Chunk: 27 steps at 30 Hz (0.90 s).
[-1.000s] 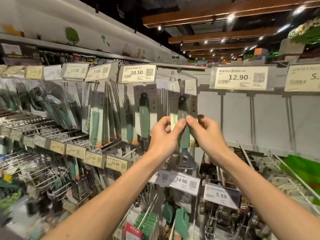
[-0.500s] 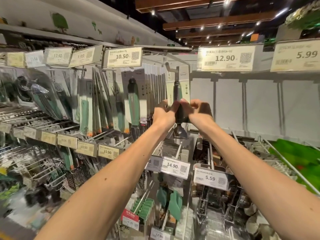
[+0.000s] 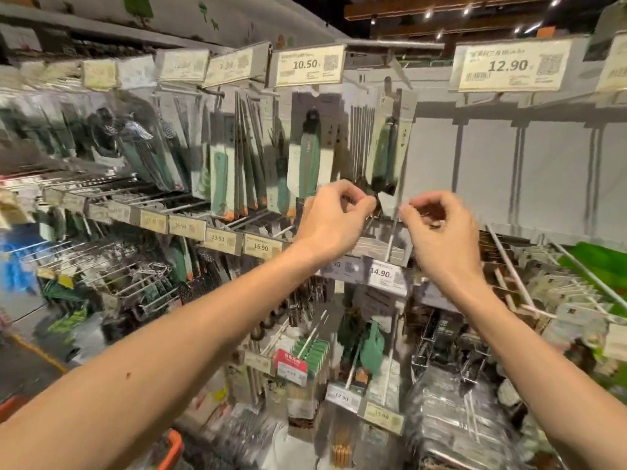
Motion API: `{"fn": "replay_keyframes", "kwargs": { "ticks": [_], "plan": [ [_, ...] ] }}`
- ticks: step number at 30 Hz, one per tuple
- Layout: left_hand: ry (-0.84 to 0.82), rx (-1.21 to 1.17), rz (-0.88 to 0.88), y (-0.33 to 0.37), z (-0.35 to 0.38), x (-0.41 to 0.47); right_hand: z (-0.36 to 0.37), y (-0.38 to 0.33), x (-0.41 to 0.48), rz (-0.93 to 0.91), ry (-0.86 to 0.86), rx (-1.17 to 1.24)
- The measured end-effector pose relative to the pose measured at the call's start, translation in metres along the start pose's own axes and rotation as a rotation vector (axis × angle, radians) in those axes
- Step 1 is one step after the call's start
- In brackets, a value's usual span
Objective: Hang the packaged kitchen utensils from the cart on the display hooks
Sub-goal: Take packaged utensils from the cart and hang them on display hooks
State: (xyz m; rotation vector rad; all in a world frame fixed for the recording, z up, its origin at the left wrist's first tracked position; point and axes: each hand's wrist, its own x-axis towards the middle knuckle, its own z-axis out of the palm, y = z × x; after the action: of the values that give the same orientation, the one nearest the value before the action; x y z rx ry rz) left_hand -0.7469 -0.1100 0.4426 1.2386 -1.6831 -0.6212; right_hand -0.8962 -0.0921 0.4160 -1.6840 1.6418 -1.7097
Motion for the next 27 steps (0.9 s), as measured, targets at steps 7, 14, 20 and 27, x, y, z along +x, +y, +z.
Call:
{"fn": "replay_keyframes", "kwargs": {
  "ticks": [7, 14, 20, 27],
  "plan": [
    [-0.098, 0.600, 0.113, -0.053, -0.118, -0.155, 0.055, -0.028, -0.183, -0.022, -0.328, 0.204],
    [-0.136, 0.696, -0.258, -0.139, -0.232, -0.346, 0.136, -0.039, -0.377, 0.153, -0.742, 0.240],
    [-0.087, 0.605, -0.601, -0.221, -0.286, -0.444, 0.199, -0.052, -0.477, 0.224, -0.990, 0.166],
    [-0.074, 0.488, -0.807, -0.330, -0.326, -0.471, 0.295, -0.046, -0.527, 0.216, -1.100, 0.030]
  ]
}}
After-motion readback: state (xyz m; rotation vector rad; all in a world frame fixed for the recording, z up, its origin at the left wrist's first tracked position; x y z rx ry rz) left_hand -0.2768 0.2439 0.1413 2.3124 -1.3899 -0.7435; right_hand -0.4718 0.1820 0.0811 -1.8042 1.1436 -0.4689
